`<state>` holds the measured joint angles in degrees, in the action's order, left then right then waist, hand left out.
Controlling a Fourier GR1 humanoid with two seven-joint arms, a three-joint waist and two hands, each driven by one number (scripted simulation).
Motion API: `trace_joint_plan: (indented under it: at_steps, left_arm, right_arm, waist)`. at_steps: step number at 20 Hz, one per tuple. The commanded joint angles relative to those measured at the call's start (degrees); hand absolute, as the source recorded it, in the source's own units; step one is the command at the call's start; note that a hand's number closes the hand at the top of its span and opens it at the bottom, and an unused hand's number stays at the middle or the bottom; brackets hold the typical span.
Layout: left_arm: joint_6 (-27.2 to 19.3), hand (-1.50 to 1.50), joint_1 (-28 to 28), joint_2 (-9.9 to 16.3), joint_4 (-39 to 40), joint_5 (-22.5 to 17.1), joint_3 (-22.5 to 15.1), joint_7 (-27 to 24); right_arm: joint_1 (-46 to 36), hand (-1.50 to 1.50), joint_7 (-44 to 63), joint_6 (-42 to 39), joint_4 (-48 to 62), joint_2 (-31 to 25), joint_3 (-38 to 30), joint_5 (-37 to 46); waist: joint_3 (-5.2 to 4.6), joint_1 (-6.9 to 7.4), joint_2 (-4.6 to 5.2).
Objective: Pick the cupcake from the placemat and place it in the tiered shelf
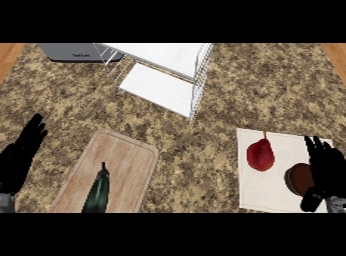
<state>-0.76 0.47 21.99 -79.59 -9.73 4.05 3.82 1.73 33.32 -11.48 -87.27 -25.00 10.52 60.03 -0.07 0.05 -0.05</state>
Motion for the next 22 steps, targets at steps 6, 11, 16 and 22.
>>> trace_joint_plan:
  at_steps: [6,11,16,22]
  left_arm:
    - [3.07,0.0,4.67,-1.93,-3.67,1.08,2.12,0.25]
    - [3.59,0.0,-4.32,-0.67,1.85,1.79,4.0,1.83]
    - [5.22,0.0,0.88,-0.1,-3.19,0.62,5.63,3.25]
    - [4.38,0.0,-0.89,-2.28,-1.2,2.95,4.88,3.1]
  right_arm:
    - [2.09,1.5,-5.86,3.05,5.6,2.01,-3.92,1.05]
    - [-4.11,1.5,-6.92,1.56,9.03,2.61,-3.28,3.47]
    - [-1.16,1.5,-10.89,6.15,10.09,0.49,-4.12,6.15]
    - [4.53,1.5,-10.63,6.16,-3.97,0.17,-4.12,6.99]
  waist:
    - [0.08,0.11,0.02]
    - [0.07,-0.01,0.1]
    - [0.09,0.19,0.05]
    - [0.06,-0.35,-0.03]
